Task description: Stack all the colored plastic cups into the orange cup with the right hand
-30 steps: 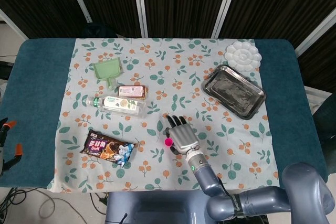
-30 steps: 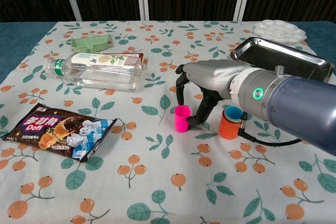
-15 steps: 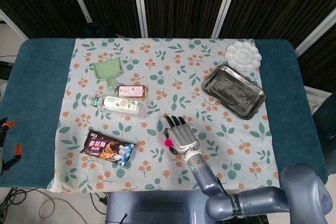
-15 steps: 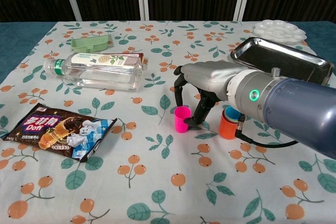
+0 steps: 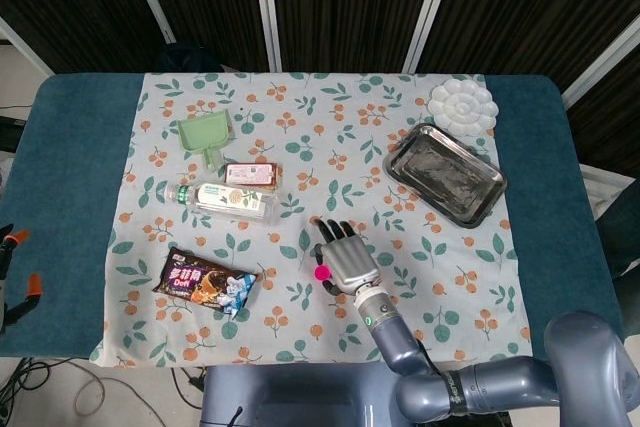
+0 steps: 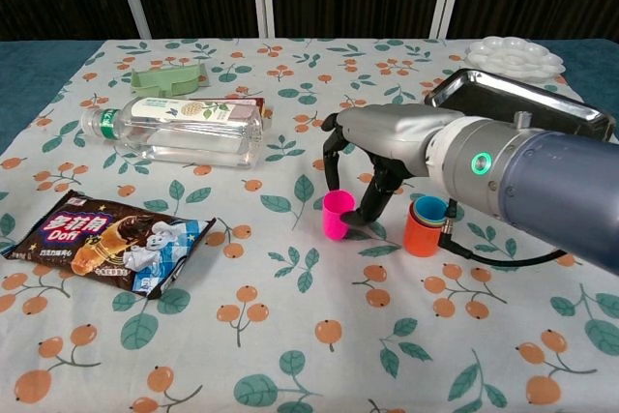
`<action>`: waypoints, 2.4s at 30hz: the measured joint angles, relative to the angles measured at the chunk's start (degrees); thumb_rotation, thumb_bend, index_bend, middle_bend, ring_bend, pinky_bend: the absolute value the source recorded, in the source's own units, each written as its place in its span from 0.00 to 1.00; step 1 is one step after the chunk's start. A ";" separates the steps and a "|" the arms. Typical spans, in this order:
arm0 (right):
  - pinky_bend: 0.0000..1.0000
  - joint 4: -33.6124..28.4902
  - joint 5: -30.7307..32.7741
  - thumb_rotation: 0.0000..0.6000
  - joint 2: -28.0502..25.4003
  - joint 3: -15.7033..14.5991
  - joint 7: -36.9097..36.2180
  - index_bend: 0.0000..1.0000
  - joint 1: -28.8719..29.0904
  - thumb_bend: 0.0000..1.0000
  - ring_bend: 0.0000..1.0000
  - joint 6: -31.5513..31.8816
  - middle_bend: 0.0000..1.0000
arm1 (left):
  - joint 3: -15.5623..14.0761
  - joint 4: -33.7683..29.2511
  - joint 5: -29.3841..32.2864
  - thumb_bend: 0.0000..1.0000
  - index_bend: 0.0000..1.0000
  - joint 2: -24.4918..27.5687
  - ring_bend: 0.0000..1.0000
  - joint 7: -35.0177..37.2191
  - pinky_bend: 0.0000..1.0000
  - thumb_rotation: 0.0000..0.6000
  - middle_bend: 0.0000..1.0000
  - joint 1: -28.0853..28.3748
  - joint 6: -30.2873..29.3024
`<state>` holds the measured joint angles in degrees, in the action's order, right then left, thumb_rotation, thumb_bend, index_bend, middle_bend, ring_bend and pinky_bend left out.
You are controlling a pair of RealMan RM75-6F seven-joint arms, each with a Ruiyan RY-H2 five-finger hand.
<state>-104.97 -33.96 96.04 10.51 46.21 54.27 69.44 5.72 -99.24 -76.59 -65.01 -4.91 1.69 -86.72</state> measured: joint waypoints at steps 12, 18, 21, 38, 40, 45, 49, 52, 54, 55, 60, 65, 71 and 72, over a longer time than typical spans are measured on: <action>0.10 -9.90 3.54 1.00 -10.11 1.53 1.62 0.51 -0.47 0.38 0.02 0.82 0.00 | -0.08 -0.16 -0.08 0.47 0.19 -0.07 0.00 -0.21 0.01 1.00 0.07 0.01 -0.01; 0.10 -13.32 4.40 1.00 -14.73 1.46 0.95 0.51 -1.18 0.38 0.02 0.53 0.00 | -0.09 -0.14 0.03 0.47 0.19 -0.15 0.00 -0.24 0.01 1.00 0.07 0.05 0.13; 0.10 -14.33 4.31 1.00 -16.39 1.28 0.09 0.51 -1.55 0.38 0.02 0.32 0.00 | -0.09 -0.14 -0.05 0.47 0.19 -0.19 0.00 -0.34 0.01 1.00 0.07 0.05 0.03; 0.10 -16.25 2.94 1.00 -20.81 -2.19 -3.12 0.51 -3.44 0.38 0.02 -0.75 0.00 | -0.28 -0.09 -0.25 0.47 0.19 -0.37 0.00 -0.95 0.01 1.00 0.07 0.04 -0.04; 0.10 -16.41 2.41 1.00 -21.07 -2.71 -3.72 0.51 -3.80 0.38 0.02 -0.89 0.00 | -0.33 -0.12 -0.23 0.47 0.19 -0.43 0.00 -1.09 0.01 1.00 0.07 0.05 0.02; 0.10 -15.92 1.54 1.00 -21.33 -3.37 -4.71 0.51 -4.25 0.38 0.02 -1.13 0.00 | -0.35 -0.17 -0.27 0.47 0.19 -0.46 0.00 -1.28 0.01 1.00 0.07 0.02 -0.10; 0.10 -15.73 1.15 1.00 -21.31 -3.98 -5.07 0.51 -4.39 0.38 0.02 -1.61 0.00 | -0.33 -0.12 -0.19 0.47 0.19 -0.46 0.00 -1.32 0.01 1.00 0.07 0.04 -0.02; 0.10 -15.20 1.03 1.00 -20.88 -4.20 -5.49 0.51 -4.43 0.38 0.02 -1.94 0.00 | -0.39 -0.10 -0.21 0.47 0.19 -0.46 0.00 -1.40 0.01 1.00 0.07 0.05 0.03; 0.10 -14.60 1.04 1.00 -20.43 -4.35 -5.63 0.51 -4.37 0.38 0.02 -2.20 0.00 | -0.35 -0.11 -0.21 0.47 0.19 -0.45 0.00 -1.39 0.01 1.00 0.07 0.04 -0.04; 0.10 -14.34 1.07 1.00 -20.23 -4.42 -5.68 0.51 -4.33 0.38 0.02 -2.33 0.00 | -0.31 -0.11 -0.17 0.47 0.19 -0.43 0.00 -1.38 0.01 1.00 0.07 0.03 -0.07; 0.10 -13.16 1.38 1.00 -19.10 -4.82 -5.92 0.36 -4.17 0.38 0.02 -2.78 0.00 | -0.25 -0.08 -0.08 0.47 0.19 -0.36 0.00 -1.20 0.01 1.00 0.07 0.02 -0.05; 0.10 -12.09 2.06 1.00 -18.42 -5.08 -5.90 0.11 -3.98 0.38 0.02 -2.95 0.00 | -0.27 -0.08 -0.16 0.47 0.19 -0.34 0.00 -1.13 0.01 1.00 0.07 0.04 -0.02; 0.10 -12.16 2.23 1.00 -19.15 -5.88 -4.79 0.10 -3.80 0.38 0.02 -2.78 0.00 | -0.19 -0.05 -0.16 0.47 0.19 -0.30 0.00 -0.99 0.01 1.00 0.07 0.06 -0.05; 0.10 -12.26 1.90 1.00 -19.25 -5.95 -4.82 0.09 -3.94 0.38 0.01 -2.36 0.00 | -0.20 -0.05 -0.20 0.47 0.19 -0.30 0.00 -0.99 0.01 1.00 0.07 0.08 -0.03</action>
<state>-117.23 -32.06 76.79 4.56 41.39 50.32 67.07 5.52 -99.29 -76.79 -65.32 -5.90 1.77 -86.75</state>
